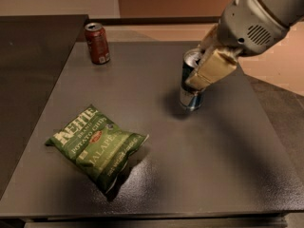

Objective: Move redbull can near coke can

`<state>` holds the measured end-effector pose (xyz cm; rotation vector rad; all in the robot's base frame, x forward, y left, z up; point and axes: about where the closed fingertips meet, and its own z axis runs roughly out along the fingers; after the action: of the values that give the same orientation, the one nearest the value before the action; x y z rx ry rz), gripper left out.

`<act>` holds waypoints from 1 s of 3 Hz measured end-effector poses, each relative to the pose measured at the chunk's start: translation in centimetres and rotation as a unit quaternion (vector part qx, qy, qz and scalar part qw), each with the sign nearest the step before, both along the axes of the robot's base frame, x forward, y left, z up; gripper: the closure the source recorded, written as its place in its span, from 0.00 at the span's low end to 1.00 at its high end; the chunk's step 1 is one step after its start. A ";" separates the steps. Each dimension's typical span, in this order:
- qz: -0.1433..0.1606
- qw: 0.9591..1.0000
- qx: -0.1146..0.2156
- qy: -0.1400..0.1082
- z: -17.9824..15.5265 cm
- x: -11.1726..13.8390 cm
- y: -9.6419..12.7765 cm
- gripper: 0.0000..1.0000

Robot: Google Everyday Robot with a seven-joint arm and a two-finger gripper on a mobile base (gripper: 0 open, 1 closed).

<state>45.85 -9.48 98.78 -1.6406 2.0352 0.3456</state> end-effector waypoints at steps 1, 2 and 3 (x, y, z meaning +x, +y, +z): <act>-0.018 1.000 0.014 0.013 0.2 5.8 2.8 1.00; -0.031 0.999 0.025 0.028 -0.2 10.4 6.1 1.00; -0.048 0.998 0.034 0.037 -1.1 13.8 9.3 1.00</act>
Offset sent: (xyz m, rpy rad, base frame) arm 0.1628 0.1021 -0.0060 0.0785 0.1010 -0.0997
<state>59.62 -0.23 97.70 -1.5054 2.1250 0.4424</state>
